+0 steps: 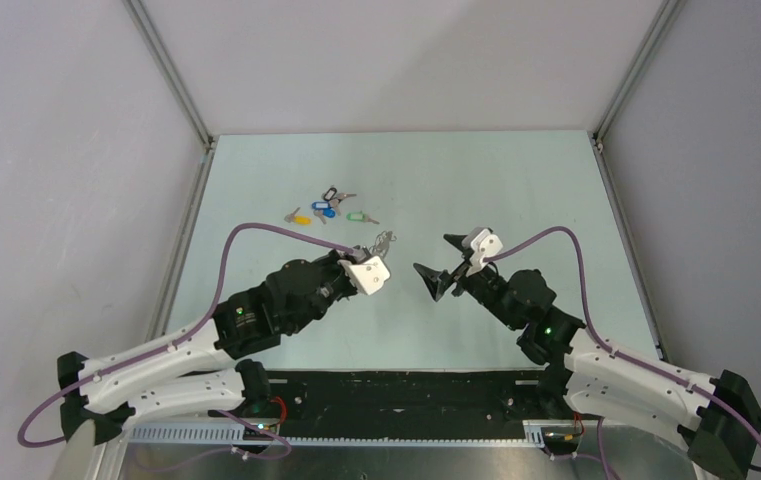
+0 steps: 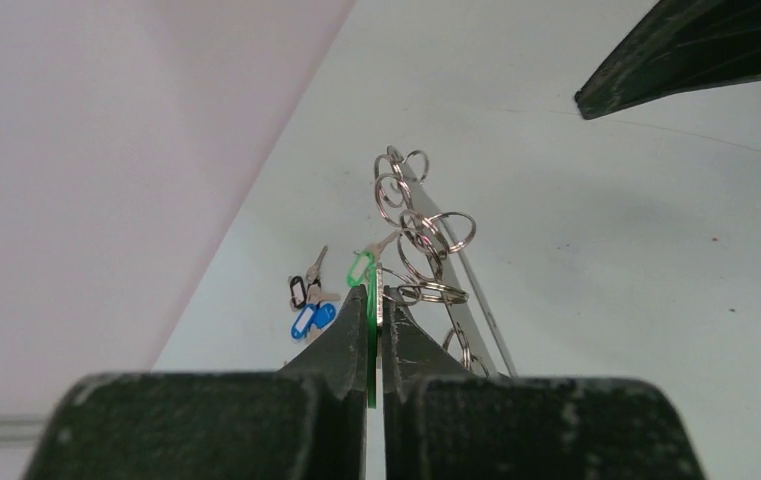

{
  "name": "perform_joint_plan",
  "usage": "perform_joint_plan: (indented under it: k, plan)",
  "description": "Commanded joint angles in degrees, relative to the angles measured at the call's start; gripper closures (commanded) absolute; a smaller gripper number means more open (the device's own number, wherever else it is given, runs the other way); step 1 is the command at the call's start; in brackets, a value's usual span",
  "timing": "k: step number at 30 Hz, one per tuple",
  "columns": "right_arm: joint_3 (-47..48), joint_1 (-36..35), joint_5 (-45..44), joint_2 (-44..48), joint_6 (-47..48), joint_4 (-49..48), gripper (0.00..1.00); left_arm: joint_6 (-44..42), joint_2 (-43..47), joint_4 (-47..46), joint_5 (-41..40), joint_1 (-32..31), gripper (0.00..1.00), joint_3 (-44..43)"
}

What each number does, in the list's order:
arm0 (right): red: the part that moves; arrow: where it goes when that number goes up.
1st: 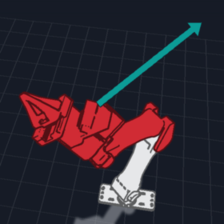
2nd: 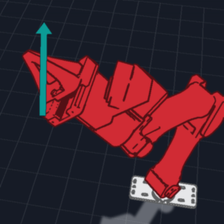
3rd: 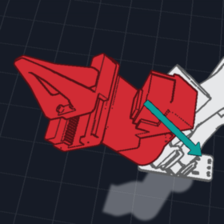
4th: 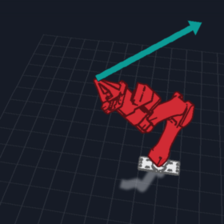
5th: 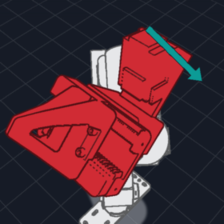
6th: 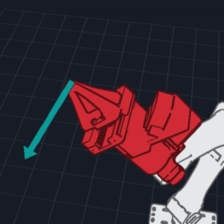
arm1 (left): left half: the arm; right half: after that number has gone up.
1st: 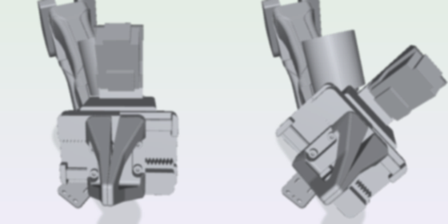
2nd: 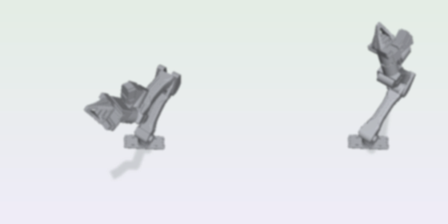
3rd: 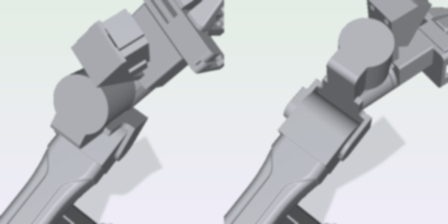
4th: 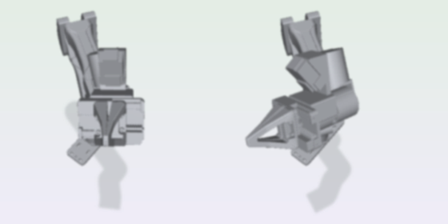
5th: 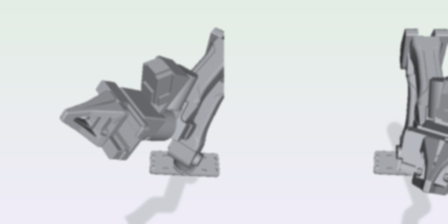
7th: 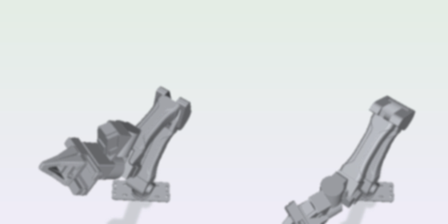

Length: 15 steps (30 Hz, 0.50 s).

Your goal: Remove the keys from the keyring

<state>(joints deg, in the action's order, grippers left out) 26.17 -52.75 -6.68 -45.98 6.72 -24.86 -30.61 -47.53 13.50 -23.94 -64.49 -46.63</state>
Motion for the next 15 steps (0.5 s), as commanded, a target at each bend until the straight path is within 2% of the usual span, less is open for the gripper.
perform_joint_plan:
  k: [1, 6, 8, 10, 15]
  plan:
    - [1.9, 0.2, 7.7, -0.1, 2.5, -4.7, 0.22, -2.4, 1.5, -1.2, 6.7, -0.3, 1.00, -1.3]
    - [1.9, 0.1, 15.5, 1.7, 3.2, -3.4, 0.32, -5.0, 0.4, -1.2, 11.3, -0.3, 1.00, 0.1]
    - [1.9, 0.2, 19.2, 2.4, 3.9, -2.5, 0.43, -5.2, -0.1, -1.1, 12.5, -0.3, 1.00, 0.3]
    - [1.9, 0.0, 22.1, 2.7, 4.1, -1.9, 0.48, -5.4, -0.6, -0.9, 13.3, -0.3, 1.00, 0.2]
    - [1.9, -0.1, 27.9, 2.9, 4.7, -2.0, 0.57, -5.8, -0.9, -0.7, 15.3, -0.3, 1.00, 0.3]
